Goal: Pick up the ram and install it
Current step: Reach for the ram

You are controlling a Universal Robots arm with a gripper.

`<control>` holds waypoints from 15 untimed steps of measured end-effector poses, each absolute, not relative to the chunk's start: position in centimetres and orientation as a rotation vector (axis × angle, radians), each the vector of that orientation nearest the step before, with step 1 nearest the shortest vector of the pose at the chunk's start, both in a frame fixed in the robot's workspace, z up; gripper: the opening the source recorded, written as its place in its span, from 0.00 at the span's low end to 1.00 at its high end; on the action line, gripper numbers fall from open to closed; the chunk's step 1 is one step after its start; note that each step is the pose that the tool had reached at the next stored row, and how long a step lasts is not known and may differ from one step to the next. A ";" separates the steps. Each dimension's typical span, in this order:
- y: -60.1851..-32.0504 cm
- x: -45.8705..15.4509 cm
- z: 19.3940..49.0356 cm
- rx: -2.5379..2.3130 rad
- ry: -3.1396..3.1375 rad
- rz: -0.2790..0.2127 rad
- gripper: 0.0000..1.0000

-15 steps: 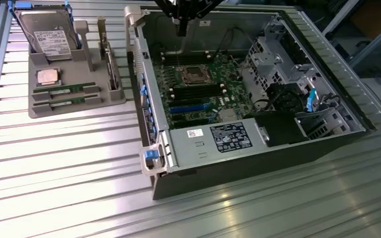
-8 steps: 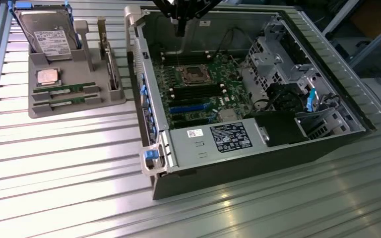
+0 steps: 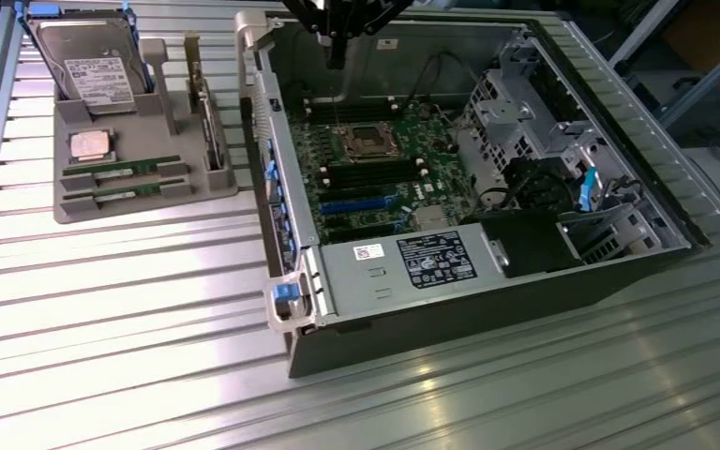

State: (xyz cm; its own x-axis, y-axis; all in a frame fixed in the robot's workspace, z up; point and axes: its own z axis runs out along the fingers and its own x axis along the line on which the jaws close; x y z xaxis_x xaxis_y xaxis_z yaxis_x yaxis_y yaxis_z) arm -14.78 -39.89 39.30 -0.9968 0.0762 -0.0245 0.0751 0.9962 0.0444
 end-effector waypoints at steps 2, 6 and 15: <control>-39.9 -14.9 39.3 0.118 3.112 0.068 0.11; -39.9 -15.2 39.3 0.118 3.112 0.068 0.11; -39.9 -15.5 39.3 0.118 3.113 0.068 0.11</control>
